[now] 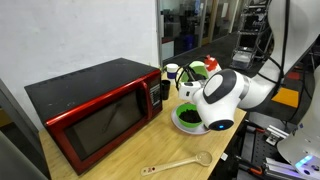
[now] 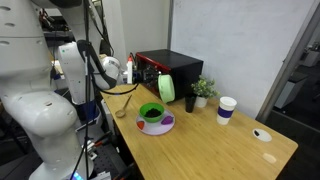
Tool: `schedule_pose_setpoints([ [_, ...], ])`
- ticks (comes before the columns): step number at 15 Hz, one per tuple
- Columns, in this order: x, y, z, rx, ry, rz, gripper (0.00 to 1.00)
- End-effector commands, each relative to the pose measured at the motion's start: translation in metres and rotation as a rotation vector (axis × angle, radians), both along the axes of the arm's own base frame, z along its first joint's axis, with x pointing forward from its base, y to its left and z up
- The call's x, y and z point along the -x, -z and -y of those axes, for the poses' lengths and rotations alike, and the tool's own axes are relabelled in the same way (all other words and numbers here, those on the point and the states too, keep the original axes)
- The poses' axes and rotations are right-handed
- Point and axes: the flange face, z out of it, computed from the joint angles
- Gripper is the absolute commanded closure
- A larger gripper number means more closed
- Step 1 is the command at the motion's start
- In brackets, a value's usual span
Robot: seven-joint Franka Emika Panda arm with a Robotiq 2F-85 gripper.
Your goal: Pour the contents in the green pot into the green bowl
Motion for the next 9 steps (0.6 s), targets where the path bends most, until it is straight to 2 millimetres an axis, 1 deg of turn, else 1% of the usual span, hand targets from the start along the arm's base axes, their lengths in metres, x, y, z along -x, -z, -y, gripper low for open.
schedule_pose_setpoints([
  [1, -0.021, -0.013, 0.018, -0.101, 0.084, -0.02, 0.98],
  [5, -0.039, -0.02, 0.04, -0.214, 0.214, -0.037, 0.98],
  [9, -0.056, -0.028, 0.067, -0.295, 0.328, -0.025, 0.98],
])
